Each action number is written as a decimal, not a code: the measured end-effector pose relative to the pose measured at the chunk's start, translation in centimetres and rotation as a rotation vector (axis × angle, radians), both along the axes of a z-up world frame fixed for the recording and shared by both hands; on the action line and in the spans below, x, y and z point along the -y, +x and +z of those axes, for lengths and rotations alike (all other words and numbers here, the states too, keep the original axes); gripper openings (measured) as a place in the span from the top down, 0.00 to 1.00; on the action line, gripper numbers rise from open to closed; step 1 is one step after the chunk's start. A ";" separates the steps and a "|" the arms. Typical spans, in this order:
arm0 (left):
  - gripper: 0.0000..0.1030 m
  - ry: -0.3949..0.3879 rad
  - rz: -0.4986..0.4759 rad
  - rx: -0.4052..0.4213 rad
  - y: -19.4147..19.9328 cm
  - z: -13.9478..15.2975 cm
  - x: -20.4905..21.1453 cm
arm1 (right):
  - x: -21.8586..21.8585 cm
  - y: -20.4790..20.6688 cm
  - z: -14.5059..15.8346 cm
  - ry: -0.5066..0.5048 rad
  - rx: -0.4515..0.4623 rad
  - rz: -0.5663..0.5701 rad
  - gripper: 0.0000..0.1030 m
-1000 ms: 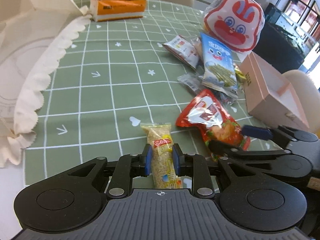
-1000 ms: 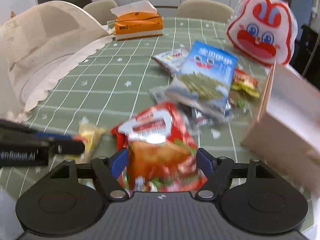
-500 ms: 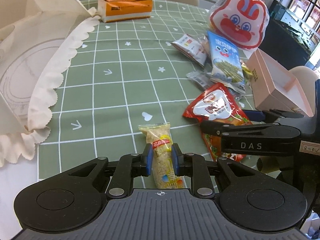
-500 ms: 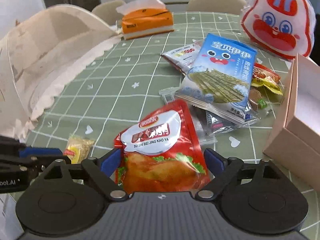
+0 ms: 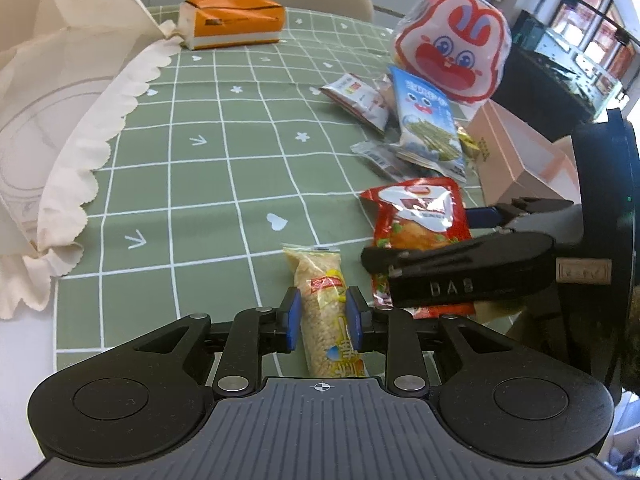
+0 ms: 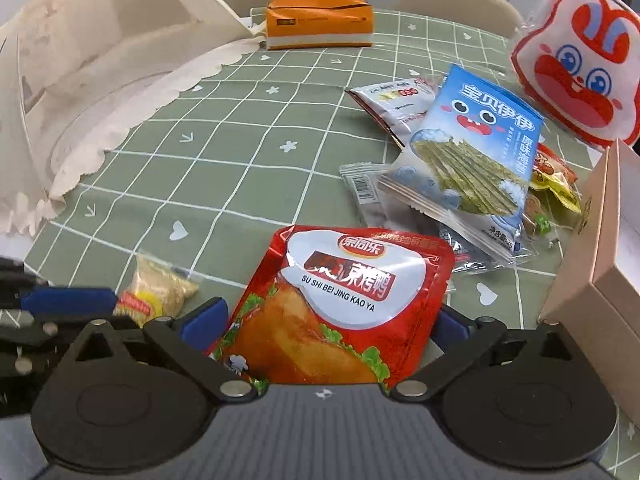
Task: Organize snacks
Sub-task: 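Lift the snack stick with left tool while right tool carries the red pack toward the pink box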
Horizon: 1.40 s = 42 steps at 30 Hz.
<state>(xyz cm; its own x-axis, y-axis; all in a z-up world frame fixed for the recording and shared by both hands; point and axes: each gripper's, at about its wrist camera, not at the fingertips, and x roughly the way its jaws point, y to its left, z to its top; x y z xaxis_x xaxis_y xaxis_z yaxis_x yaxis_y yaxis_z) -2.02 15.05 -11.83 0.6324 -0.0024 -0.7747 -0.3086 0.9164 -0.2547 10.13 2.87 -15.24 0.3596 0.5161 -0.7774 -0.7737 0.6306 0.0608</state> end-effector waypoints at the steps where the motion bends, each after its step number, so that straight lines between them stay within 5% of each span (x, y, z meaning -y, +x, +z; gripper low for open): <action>1: 0.72 0.004 -0.009 0.002 0.0 0.0 0.1 | 0.3 0.0 0.2 0.007 0.002 -0.011 0.09; 8: 0.72 0.027 -0.033 0.000 0.2 0.0 0.4 | 3.3 -0.9 1.5 0.034 -0.065 -0.080 0.38; 14: 0.71 0.034 -0.031 -0.003 0.4 0.0 0.7 | 5.2 -2.5 1.2 0.032 -0.116 -0.101 0.38; 28: 0.62 0.069 -0.081 -0.043 0.8 -0.3 1.1 | 3.2 -2.8 0.1 0.029 -0.064 -0.159 0.04; 34: 0.63 0.053 -0.072 -0.054 0.8 -0.7 1.1 | 2.1 -2.1 -0.1 0.016 -0.004 -0.131 0.06; 37: 0.64 0.049 -0.066 -0.055 0.8 -0.7 1.1 | 2.5 -2.3 0.5 0.021 0.010 -0.097 0.22; 42: 0.64 0.021 -0.026 -0.044 0.6 -0.7 0.8 | 4.9 -3.2 1.7 0.033 0.033 -0.104 0.29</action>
<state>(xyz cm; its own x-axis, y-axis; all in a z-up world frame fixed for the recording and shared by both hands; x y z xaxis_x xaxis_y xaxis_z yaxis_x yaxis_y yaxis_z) -1.41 14.22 -12.54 0.5978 -0.0019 -0.8017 -0.2946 0.9295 -0.2218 6.98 -1.98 -13.52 0.4373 0.4994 -0.7479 -0.7060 0.7058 0.0585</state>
